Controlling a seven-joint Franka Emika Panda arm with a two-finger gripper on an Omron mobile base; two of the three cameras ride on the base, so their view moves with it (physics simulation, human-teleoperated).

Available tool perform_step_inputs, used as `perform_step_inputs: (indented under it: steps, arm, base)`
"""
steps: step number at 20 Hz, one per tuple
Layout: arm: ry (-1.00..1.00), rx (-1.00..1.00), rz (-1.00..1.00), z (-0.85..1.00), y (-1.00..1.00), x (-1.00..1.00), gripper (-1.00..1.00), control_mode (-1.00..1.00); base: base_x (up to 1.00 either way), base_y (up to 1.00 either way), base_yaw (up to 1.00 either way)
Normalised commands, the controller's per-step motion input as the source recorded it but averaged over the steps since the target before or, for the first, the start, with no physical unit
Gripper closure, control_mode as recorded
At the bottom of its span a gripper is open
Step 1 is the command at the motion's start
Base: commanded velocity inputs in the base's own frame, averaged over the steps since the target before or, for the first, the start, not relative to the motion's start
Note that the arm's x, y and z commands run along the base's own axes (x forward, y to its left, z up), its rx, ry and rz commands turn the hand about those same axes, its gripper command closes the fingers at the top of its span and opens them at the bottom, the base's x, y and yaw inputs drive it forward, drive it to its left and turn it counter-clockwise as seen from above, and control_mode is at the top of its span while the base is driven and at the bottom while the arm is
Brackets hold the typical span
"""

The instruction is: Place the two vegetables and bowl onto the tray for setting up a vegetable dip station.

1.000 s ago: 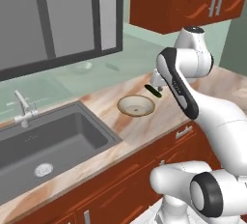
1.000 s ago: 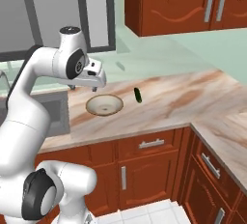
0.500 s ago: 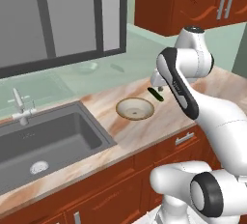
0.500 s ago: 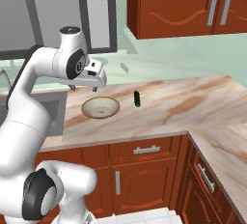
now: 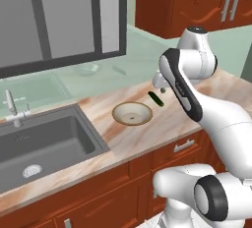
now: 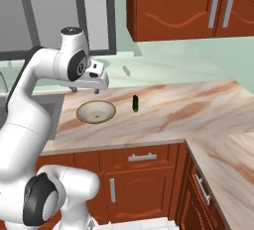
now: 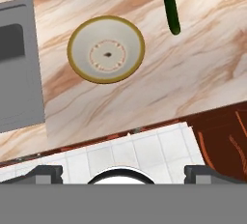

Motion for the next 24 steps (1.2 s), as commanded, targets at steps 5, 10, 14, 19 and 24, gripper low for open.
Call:
perform_step_inputs:
  steps: [5, 10, 14, 19, 24]
  arm:
    - [0.0, 0.0, 0.0, 0.0, 0.0, 0.0, -1.0, 1.0]
    - [0.0, 0.0, 0.0, 0.0, 0.0, 0.0, -1.0, 1.0]
    - [0.0, 0.0, 0.0, 0.0, 0.0, 0.0, -1.0, 1.0]
    - [0.0, 0.0, 0.0, 0.0, 0.0, 0.0, -1.0, 1.0]
    - [0.0, 0.0, 0.0, 0.0, 0.0, 0.0, -1.0, 1.0]
  base:
    - [0.26, -0.1, 0.02]
    - [0.35, -0.03, 0.03]
    - [0.33, 0.0, 0.06]
    - [0.38, 0.0, 0.11]
    - [0.37, -0.01, 0.18]
